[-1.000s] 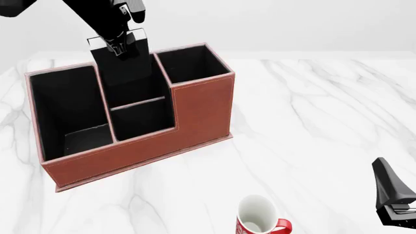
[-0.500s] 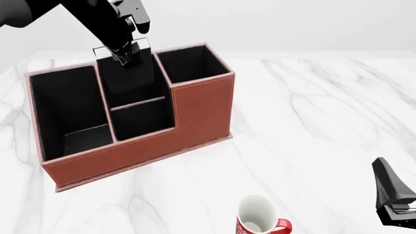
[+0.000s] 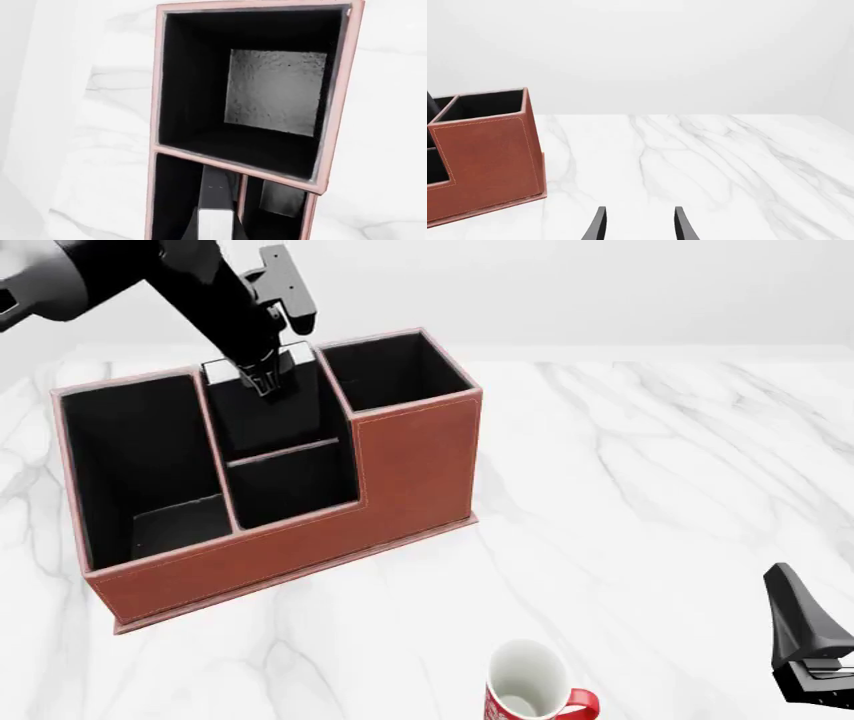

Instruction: Pick up the book and place it in the front compartment of the caddy.

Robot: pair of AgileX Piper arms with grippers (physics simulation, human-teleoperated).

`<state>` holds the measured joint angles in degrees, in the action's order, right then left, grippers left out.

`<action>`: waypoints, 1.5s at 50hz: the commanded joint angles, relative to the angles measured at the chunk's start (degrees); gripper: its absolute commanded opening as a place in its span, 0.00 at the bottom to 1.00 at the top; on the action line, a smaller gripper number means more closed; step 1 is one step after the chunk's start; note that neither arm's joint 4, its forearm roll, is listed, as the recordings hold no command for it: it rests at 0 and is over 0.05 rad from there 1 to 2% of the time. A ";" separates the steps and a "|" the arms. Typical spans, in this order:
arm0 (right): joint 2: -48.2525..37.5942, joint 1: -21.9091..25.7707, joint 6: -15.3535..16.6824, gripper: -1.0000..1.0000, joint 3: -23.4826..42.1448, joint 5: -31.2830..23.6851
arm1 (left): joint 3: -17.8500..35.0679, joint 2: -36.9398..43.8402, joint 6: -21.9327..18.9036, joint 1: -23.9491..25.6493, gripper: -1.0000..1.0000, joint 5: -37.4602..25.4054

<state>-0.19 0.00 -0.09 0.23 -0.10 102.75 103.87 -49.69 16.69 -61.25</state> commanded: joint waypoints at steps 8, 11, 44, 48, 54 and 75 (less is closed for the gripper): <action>0.08 -0.01 -0.02 1.00 -0.02 -0.06 | -4.88 -0.84 -1.97 -1.38 0.00 3.77; 0.08 -0.01 0.00 1.00 -0.02 -0.07 | -5.42 -0.84 -1.96 -1.41 0.00 4.12; 0.08 0.00 0.01 1.00 -0.02 -0.06 | -10.51 0.64 -1.71 -1.95 0.00 8.59; 0.08 -0.02 -0.01 1.00 -0.02 -0.06 | -10.53 1.04 -1.44 -2.06 0.00 8.90; 0.08 0.00 0.00 1.00 -0.02 -0.06 | -10.91 1.46 -1.30 -2.20 0.00 9.29; 0.08 -0.01 0.00 1.00 -0.02 -0.06 | -10.17 -0.28 -4.34 -3.77 1.00 8.73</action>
<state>-0.19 0.00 -0.09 0.23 -0.11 92.43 104.45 -52.42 13.81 -52.18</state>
